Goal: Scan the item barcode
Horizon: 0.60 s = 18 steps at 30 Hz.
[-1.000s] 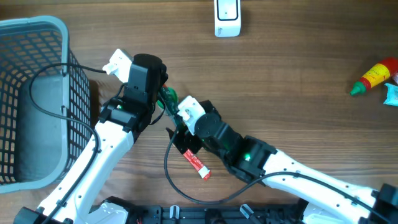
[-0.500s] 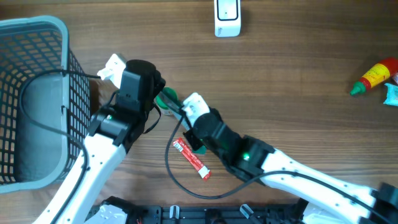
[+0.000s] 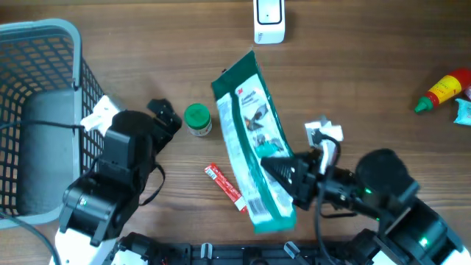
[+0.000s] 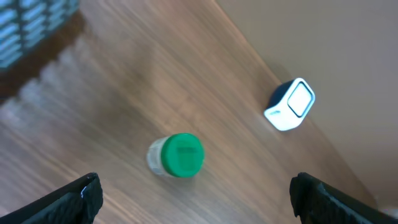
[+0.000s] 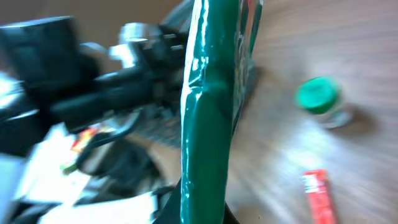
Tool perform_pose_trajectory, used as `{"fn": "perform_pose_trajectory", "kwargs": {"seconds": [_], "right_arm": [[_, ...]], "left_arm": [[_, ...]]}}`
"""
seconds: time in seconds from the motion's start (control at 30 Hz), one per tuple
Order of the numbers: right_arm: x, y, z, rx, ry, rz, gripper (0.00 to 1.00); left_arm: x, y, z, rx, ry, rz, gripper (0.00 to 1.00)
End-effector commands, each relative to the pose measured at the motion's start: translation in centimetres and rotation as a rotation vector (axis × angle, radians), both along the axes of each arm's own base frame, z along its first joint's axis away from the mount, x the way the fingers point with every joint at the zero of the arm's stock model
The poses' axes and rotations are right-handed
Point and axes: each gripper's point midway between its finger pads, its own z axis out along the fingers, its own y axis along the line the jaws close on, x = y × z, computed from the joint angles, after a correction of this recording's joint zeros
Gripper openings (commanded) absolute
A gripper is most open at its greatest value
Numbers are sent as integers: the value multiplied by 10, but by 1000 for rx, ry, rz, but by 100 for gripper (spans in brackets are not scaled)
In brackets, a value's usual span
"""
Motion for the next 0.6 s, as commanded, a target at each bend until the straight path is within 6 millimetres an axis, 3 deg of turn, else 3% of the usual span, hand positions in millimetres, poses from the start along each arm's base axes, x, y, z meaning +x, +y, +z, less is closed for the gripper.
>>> {"fn": "perform_pose_trajectory", "kwargs": {"seconds": [0.0, 0.13, 0.3, 0.4, 0.43, 0.57], "right_arm": [[-48, 4, 29, 98, -20, 239, 4], [-68, 5, 46, 161, -56, 350, 4], [-64, 5, 43, 124, -160, 344, 4], [-31, -2, 20, -12, -238, 171, 4], [-8, -10, 8, -122, -326, 62, 4], [68, -46, -3, -351, -426, -338, 4]], "left_arm": [[-9, 13, 7, 45, -7, 32, 100], [-16, 16, -2, 64, 40, 31, 100], [-18, 17, -4, 69, 53, 31, 100], [-18, 17, -4, 69, 53, 30, 100], [-18, 17, -4, 69, 53, 30, 100], [-18, 17, -4, 69, 53, 31, 100]]}}
